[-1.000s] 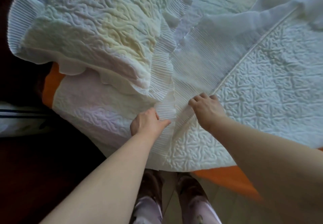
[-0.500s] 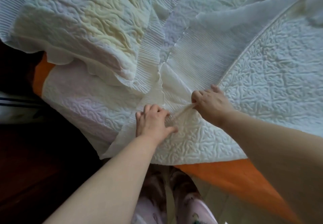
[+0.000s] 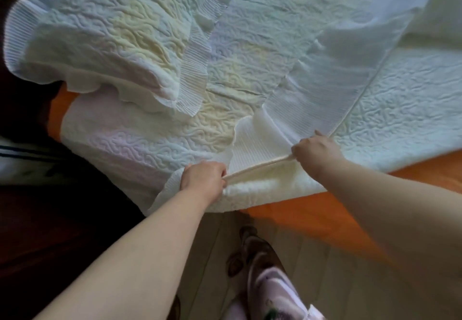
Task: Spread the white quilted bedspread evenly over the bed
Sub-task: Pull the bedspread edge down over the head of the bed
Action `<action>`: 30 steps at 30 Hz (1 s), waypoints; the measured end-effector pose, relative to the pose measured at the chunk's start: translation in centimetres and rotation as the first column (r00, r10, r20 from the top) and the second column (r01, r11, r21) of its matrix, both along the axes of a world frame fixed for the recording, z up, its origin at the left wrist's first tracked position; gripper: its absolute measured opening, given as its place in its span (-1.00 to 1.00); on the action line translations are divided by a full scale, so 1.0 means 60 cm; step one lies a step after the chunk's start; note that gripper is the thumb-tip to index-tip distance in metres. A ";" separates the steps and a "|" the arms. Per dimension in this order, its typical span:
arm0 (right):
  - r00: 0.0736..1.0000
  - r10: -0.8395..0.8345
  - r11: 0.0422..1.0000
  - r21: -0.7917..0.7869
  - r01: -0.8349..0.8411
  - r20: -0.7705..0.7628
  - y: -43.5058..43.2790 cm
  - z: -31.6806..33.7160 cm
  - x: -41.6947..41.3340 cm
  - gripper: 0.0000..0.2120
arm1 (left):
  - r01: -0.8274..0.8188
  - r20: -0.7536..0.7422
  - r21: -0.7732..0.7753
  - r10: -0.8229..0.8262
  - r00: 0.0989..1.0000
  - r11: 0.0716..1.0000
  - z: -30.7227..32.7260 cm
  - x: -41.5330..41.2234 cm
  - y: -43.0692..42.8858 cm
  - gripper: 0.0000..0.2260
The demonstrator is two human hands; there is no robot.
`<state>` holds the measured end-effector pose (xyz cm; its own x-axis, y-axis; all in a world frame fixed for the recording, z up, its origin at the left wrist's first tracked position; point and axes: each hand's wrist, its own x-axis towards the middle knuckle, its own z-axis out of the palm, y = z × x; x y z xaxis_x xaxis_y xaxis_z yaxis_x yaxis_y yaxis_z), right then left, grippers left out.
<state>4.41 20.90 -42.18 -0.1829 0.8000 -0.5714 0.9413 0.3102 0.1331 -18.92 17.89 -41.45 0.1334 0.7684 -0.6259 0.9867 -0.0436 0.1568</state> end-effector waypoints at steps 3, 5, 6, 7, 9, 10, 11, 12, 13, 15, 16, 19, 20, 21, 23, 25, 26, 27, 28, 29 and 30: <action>0.999 -0.034 0.999 -0.009 0.033 -0.033 -0.068 0.007 0.019 -0.72 | 0.046 -0.049 0.032 -0.045 0.998 0.998 0.022 0.009 -0.056 -0.88; 0.997 -0.073 0.997 -0.019 0.072 -0.037 -0.107 0.021 0.028 -0.76 | 0.069 -0.065 0.056 -0.065 0.996 0.996 0.032 0.018 -0.085 -0.87; 0.995 -0.091 0.996 -0.022 0.090 -0.035 -0.126 0.029 0.033 -0.76 | 0.085 -0.071 0.068 -0.080 0.994 0.994 0.035 0.024 -0.096 -0.87; 0.994 -0.106 0.994 -0.018 0.106 -0.040 -0.146 0.037 0.040 -0.76 | 0.103 -0.078 0.076 -0.097 0.992 0.992 0.038 0.029 -0.108 -0.86; 0.991 -0.121 0.993 -0.005 0.121 -0.060 -0.185 0.048 0.056 -0.75 | 0.137 -0.091 0.086 -0.130 0.987 0.987 0.041 0.042 -0.130 -0.86; 0.989 -0.135 0.991 -0.003 0.135 -0.067 -0.210 0.053 0.065 -0.76 | 0.153 -0.090 0.080 -0.145 0.985 0.985 0.041 0.051 -0.144 -0.86; 0.986 -0.149 0.989 -0.002 0.149 -0.077 -0.227 0.054 0.072 -0.77 | 0.158 -0.086 0.073 -0.151 0.985 0.985 0.040 0.057 -0.153 -0.87; 0.982 -0.168 0.986 0.001 0.169 -0.086 -0.248 0.055 0.080 -0.78 | 0.163 -0.083 0.058 -0.158 0.984 0.985 0.039 0.064 -0.165 -0.88; 0.978 -0.191 0.981 -0.003 0.191 -0.089 -0.269 0.057 0.086 -0.79 | 0.166 -0.086 0.046 -0.162 0.983 0.985 0.037 0.071 -0.177 -0.89; 0.965 -0.243 0.970 -0.041 0.240 -0.098 -0.311 0.056 0.093 -0.78 | 0.171 -0.102 0.023 -0.168 0.981 0.985 0.030 0.080 -0.202 -0.92; 0.957 -0.270 0.962 -0.067 0.264 -0.103 -0.331 0.053 0.095 -0.77 | 0.175 -0.115 0.009 -0.173 0.978 0.984 0.026 0.083 -0.215 -0.92; 0.937 -0.326 0.943 -0.117 0.313 -0.124 -0.387 0.035 0.095 -0.78 | 0.188 -0.146 -0.019 -0.188 0.971 0.982 0.011 0.090 -0.248 -0.90; 0.935 -0.334 0.939 -0.124 0.320 -0.122 -0.400 0.026 0.095 -0.78 | 0.187 -0.150 -0.027 -0.189 0.970 0.982 0.006 0.091 -0.256 -0.90; 0.934 -0.335 0.939 -0.127 0.320 -0.121 -0.410 0.017 0.094 -0.78 | 0.186 -0.150 -0.034 -0.189 0.970 0.982 0.001 0.091 -0.263 -0.90; 0.939 -0.324 0.942 -0.126 0.310 -0.115 -0.425 0.006 0.092 -0.79 | 0.190 -0.143 -0.051 -0.195 0.970 0.980 -0.008 0.089 -0.270 -0.90; 0.940 -0.320 0.941 -0.155 0.301 -0.117 -0.440 -0.003 0.092 -0.81 | 0.195 -0.134 -0.071 -0.203 0.970 0.978 -0.017 0.089 -0.278 -0.90; 0.941 -0.318 0.939 -0.174 0.296 -0.117 -0.448 -0.008 0.091 -0.82 | 0.201 -0.132 -0.084 -0.211 0.968 0.976 -0.020 0.091 -0.282 -0.91; 0.941 -0.318 0.936 -0.197 0.292 -0.118 -0.457 -0.012 0.091 -0.83 | 0.207 -0.132 -0.099 -0.220 0.967 0.973 -0.023 0.092 -0.286 -0.91; 0.939 -0.322 0.931 -0.219 0.291 -0.119 -0.466 -0.017 0.091 -0.84 | 0.212 -0.131 -0.114 -0.226 0.965 0.971 -0.026 0.095 -0.290 -0.90; 0.935 -0.333 0.924 -0.238 0.298 -0.125 -0.474 -0.025 0.093 -0.85 | 0.216 -0.129 -0.124 -0.231 0.964 0.969 -0.032 0.099 -0.294 -0.89; 0.928 -0.349 0.915 -0.261 0.307 -0.131 -0.480 -0.033 0.095 -0.85 | 0.216 -0.127 -0.136 -0.233 0.964 0.967 -0.037 0.102 -0.297 -0.88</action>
